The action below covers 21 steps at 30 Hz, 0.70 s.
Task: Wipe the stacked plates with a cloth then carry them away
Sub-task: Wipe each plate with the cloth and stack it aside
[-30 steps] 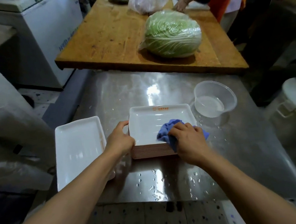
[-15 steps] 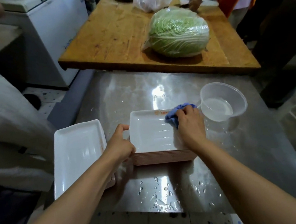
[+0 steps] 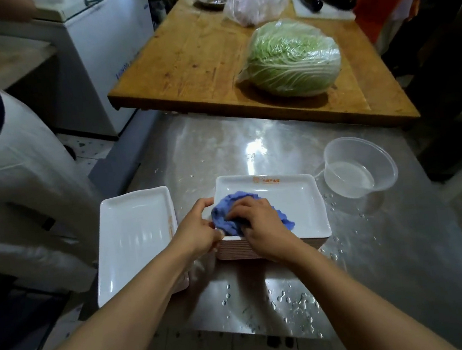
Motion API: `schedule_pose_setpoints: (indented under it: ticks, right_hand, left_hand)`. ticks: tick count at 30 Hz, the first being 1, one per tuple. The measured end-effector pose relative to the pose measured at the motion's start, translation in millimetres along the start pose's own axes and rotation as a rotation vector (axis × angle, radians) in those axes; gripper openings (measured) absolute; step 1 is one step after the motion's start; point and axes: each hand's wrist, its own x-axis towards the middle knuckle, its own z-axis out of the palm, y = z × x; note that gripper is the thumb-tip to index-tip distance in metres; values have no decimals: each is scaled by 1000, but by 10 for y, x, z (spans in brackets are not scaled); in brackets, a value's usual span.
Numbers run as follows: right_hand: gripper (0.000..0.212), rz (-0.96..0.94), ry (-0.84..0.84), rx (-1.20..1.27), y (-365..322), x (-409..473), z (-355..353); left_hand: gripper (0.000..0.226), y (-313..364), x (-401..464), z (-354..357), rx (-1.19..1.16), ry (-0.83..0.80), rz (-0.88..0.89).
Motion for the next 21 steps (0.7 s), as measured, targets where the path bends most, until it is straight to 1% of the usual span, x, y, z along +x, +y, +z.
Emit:
schedule_pose_setpoints:
  ticks: [3,5,7,10,16,19,21]
  right_hand:
    - [31,29,-78,-28,-54,-94,-3]
    - [32,58,-108,-78,-84,-119,-23]
    - [39,64,-122,-148,-94,-170,-35]
    - [47,121,-91,-236,-13,-293,-106]
    - [43,304,6,-418,327,-627,-414]
    - [39,306,38,-543,404,-724,-508]
    - [37,280,38,-584,415,-738,-525]
  left_hand:
    - [72,-1,-62,-63,-34,-52,19]
    - [76,26,-94,-78,-48,-55,19]
    - [77,72,-125,-58,-80,-38,-15]
    - [74,140,-150,16,-75,20,-71]
    - [75,178,-186,101,-14,102,-78]
    - [74,190,-192,145,21,162,-62]
    - [69,189,-170,168,100,209,-34]
